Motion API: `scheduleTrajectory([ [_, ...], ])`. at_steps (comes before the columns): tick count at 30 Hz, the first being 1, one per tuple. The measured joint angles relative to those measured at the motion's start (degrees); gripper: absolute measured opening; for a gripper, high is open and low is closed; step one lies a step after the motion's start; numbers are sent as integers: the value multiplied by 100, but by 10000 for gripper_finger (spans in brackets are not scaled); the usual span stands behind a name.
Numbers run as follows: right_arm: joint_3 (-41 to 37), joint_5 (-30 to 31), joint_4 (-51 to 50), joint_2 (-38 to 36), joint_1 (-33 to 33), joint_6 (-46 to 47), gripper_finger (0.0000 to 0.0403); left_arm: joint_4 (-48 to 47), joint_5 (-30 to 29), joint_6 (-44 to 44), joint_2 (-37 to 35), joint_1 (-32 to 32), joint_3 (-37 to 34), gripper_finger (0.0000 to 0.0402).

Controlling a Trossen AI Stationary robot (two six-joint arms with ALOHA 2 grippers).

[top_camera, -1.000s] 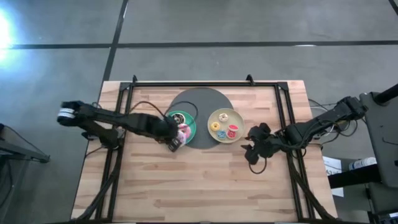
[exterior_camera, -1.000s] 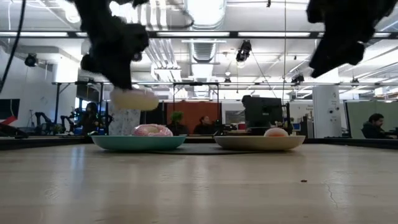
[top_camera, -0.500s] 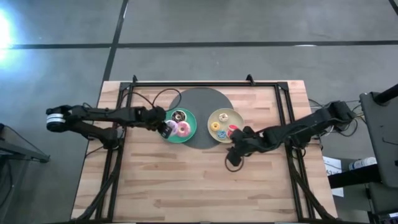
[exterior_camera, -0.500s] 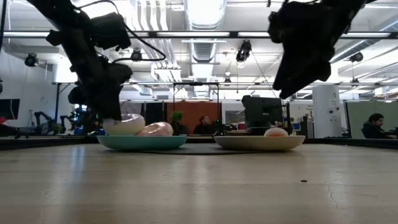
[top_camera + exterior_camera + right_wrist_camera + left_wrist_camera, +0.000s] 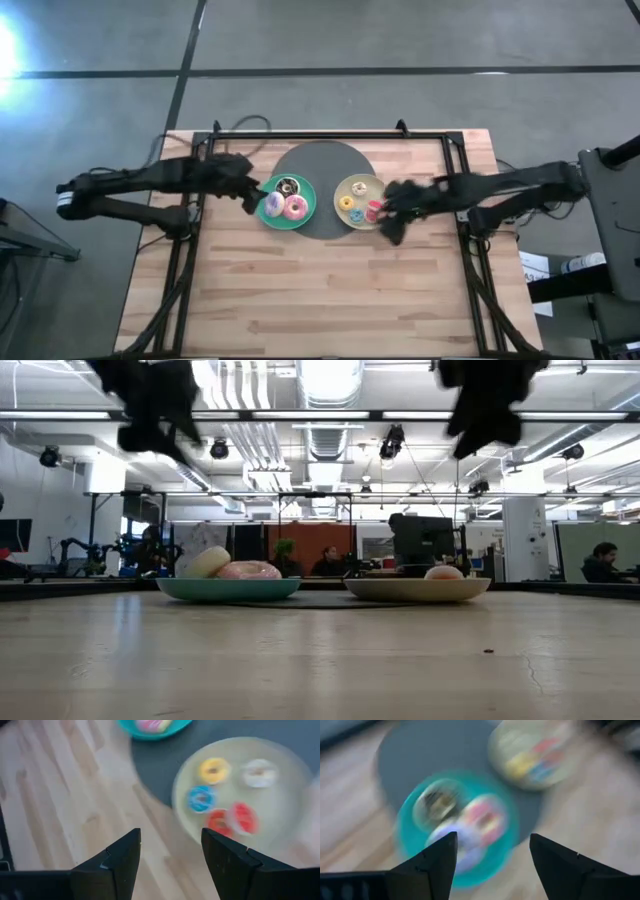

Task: Pick & Place donuts
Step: Return to Home Position

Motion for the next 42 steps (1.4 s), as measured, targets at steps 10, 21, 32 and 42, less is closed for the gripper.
scheduleTrajectory([
  [10, -716, 2097, -1090, -2820, 465, 924, 201, 2020, -1967, -1068, -2138, -1998, -1915, 223],
  [21, -2622, 2025, 2463, -4696, 462, -1278, 201, 4812, -1313, -213, -2978, -1577, -3578, 223],
  [32, -4373, 1534, 3415, -6036, 399, -1238, 201, 5294, 606, 223, -3461, -551, -4445, 223],
  [42, -5556, 1408, 4421, -6665, 385, -1958, 201, 4798, 574, 930, -3838, -529, -4535, 223],
])
